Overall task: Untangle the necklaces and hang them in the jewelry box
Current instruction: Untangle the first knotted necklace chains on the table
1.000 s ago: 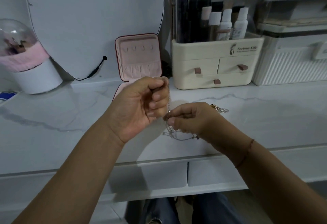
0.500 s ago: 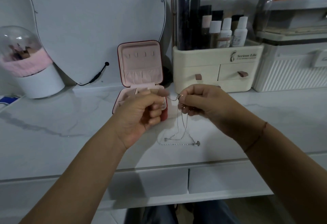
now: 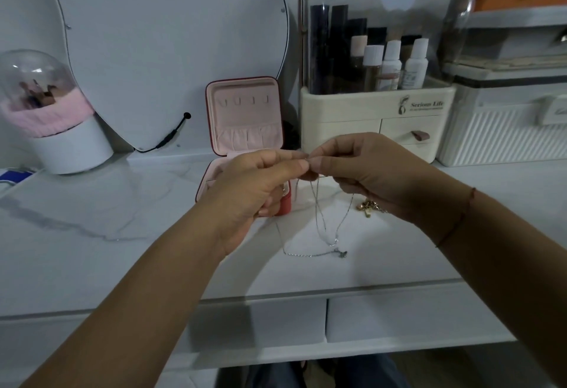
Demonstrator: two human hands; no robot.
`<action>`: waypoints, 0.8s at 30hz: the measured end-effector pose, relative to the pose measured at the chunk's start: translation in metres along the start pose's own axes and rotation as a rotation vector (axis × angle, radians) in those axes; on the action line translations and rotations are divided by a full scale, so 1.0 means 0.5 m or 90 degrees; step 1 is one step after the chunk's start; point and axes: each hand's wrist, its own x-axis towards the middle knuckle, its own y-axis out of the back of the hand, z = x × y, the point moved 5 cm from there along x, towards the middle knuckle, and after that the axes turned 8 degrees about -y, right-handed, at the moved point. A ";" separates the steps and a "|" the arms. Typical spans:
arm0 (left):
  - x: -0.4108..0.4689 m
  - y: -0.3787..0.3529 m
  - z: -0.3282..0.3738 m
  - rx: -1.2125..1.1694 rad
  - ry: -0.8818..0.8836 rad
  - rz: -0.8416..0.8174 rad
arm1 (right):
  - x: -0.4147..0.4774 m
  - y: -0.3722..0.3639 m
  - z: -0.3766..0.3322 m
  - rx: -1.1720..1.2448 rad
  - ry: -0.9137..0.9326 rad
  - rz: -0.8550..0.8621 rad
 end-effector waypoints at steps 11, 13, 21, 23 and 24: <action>0.004 0.000 -0.024 -0.020 0.030 0.048 | -0.011 -0.004 -0.013 -0.058 0.097 0.076; 0.005 0.000 -0.024 -0.014 0.031 0.053 | -0.009 -0.004 -0.010 -0.071 0.098 0.082; -0.005 0.000 -0.015 0.012 0.018 0.107 | -0.012 -0.006 0.004 -0.094 0.021 0.082; -0.007 0.001 -0.015 0.035 0.009 0.104 | -0.014 -0.009 0.013 -0.076 -0.011 0.084; -0.008 0.002 -0.014 0.050 0.006 0.101 | -0.015 -0.011 0.016 -0.073 -0.018 0.082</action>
